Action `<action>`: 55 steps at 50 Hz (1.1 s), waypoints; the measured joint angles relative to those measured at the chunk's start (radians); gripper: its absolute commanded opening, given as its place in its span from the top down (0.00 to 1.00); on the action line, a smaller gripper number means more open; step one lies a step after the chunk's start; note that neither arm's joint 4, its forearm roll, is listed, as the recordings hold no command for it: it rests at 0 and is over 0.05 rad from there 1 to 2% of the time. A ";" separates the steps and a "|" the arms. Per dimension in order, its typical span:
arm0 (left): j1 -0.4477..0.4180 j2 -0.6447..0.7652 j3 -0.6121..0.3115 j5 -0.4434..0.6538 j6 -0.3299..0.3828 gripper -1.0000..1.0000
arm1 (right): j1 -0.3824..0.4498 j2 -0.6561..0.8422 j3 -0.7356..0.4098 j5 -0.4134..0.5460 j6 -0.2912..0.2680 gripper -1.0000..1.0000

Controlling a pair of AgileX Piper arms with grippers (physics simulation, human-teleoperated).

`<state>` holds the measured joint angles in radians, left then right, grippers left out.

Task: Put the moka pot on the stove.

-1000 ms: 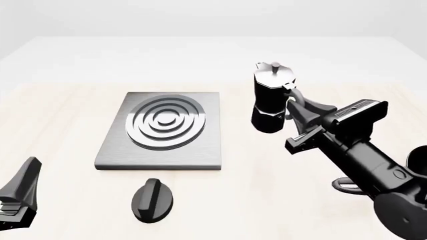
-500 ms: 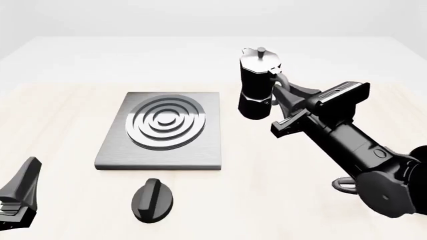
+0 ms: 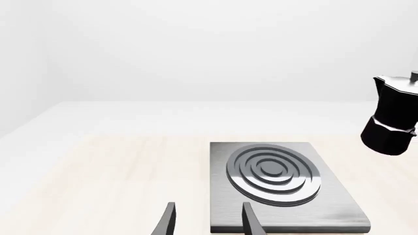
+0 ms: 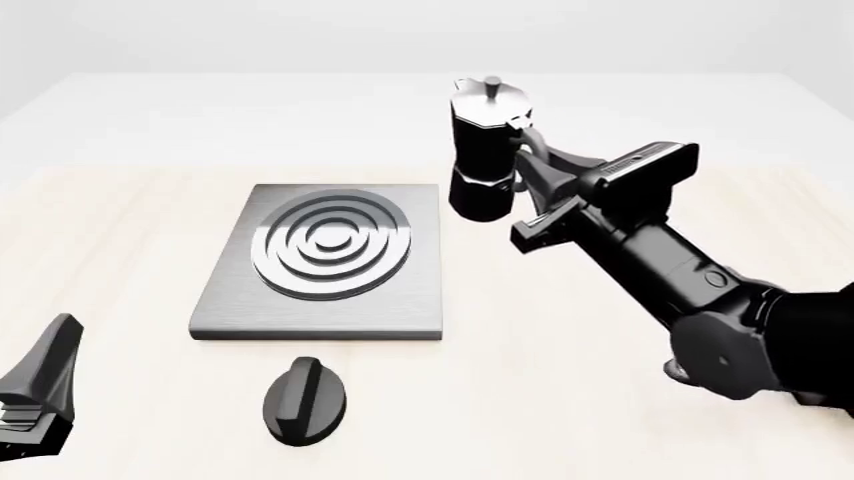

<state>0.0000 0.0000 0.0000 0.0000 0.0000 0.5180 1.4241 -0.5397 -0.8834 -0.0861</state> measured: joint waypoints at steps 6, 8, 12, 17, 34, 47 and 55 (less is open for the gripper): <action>0.000 0.000 0.000 0.000 0.000 0.00 | 0.007 0.030 -0.023 -0.012 0.006 1.00; 0.000 0.000 0.000 0.000 0.000 0.00 | 0.010 0.041 -0.032 -0.015 0.007 1.00; 0.000 0.000 0.000 0.000 0.000 0.00 | 0.018 0.062 -0.049 -0.023 0.009 1.00; 0.000 0.000 0.000 0.000 0.000 0.00 | 0.027 0.088 -0.067 -0.033 0.009 1.00; 0.000 0.000 0.000 0.000 0.000 0.00 | 0.043 0.169 -0.127 -0.081 0.031 1.00; 0.000 0.000 0.000 0.000 0.000 0.00 | 0.056 0.232 -0.178 -0.119 0.048 1.00; 0.000 0.000 0.000 0.000 0.000 0.00 | 0.071 0.267 -0.210 -0.131 0.050 1.00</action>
<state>0.0000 0.0000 0.0000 0.0000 0.0000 0.5889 1.6907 -0.7492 -1.0146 -0.0360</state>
